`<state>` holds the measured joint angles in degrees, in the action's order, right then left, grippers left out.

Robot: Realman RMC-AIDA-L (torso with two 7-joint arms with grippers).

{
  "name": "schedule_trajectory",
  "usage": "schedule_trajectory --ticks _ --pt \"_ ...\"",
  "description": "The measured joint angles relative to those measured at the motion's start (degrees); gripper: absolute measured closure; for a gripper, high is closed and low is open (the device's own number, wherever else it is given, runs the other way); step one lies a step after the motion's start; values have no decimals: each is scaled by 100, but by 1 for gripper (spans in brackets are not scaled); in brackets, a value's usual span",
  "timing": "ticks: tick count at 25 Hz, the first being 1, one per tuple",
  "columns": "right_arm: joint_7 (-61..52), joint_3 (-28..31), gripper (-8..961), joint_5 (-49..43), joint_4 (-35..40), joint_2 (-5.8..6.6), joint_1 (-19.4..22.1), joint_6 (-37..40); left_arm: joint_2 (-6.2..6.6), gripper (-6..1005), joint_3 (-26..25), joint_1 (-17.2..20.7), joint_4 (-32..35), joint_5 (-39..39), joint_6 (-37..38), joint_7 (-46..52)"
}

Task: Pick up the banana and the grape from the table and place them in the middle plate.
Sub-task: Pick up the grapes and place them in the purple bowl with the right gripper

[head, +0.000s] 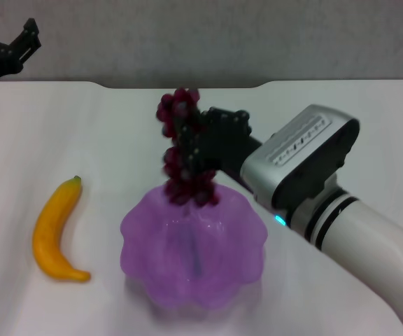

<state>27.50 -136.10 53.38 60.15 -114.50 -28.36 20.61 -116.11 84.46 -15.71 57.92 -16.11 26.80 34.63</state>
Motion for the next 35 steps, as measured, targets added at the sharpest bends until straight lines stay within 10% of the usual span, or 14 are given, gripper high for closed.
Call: schedule_trajectory --ticks 35 --pt "142 -220 742 -1006 408 89 312 -934 9 125 -9 -56 62 -32 0 0"
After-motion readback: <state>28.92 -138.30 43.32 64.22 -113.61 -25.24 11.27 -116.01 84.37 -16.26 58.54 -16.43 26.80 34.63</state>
